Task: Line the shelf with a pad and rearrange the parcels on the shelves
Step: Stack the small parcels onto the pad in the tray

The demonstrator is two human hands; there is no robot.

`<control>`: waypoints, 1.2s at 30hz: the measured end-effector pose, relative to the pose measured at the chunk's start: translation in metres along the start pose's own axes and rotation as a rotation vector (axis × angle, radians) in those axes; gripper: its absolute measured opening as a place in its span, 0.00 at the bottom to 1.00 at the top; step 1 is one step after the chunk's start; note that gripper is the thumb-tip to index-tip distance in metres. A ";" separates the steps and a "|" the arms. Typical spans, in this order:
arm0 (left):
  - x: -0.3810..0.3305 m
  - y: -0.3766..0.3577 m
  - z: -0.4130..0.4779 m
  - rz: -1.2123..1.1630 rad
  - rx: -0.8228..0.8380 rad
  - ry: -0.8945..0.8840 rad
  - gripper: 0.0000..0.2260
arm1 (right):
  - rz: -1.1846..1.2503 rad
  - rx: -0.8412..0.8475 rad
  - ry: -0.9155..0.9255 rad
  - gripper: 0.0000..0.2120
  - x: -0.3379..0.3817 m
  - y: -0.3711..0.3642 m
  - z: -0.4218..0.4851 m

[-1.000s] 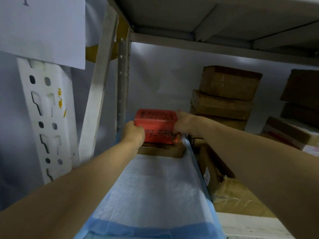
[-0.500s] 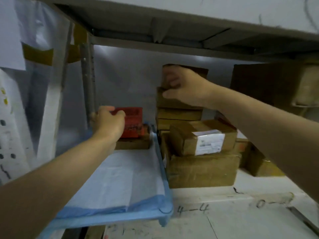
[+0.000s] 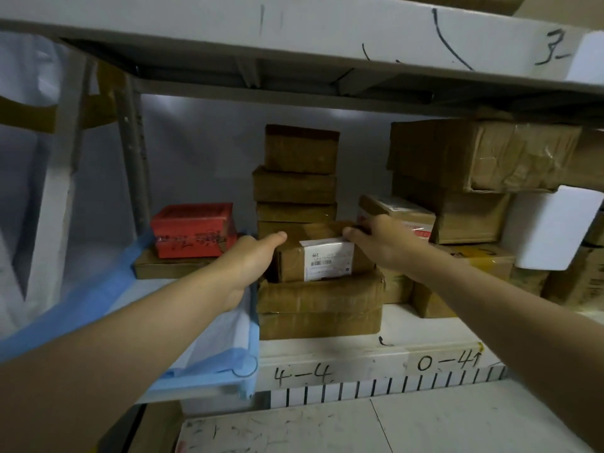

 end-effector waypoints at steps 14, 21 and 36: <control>-0.025 -0.004 -0.023 -0.185 -0.093 -0.049 0.16 | 0.947 -0.017 -0.152 0.19 0.001 0.017 -0.008; -0.021 0.007 -0.028 -0.125 -0.127 0.004 0.24 | 0.985 -0.126 -0.255 0.20 -0.015 0.018 -0.018; 0.022 -0.014 -0.035 -0.179 0.022 0.199 0.09 | 0.987 -0.162 -0.276 0.15 -0.016 0.001 -0.043</control>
Point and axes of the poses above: each hand's wrist, its own z-axis towards the middle knuckle, its own y-axis out of the back of the hand, x = y × z, the point moved 4 cm from there along z, towards the middle knuckle, and after that the axes turned 2 degrees about y, right-handed, at the moved point
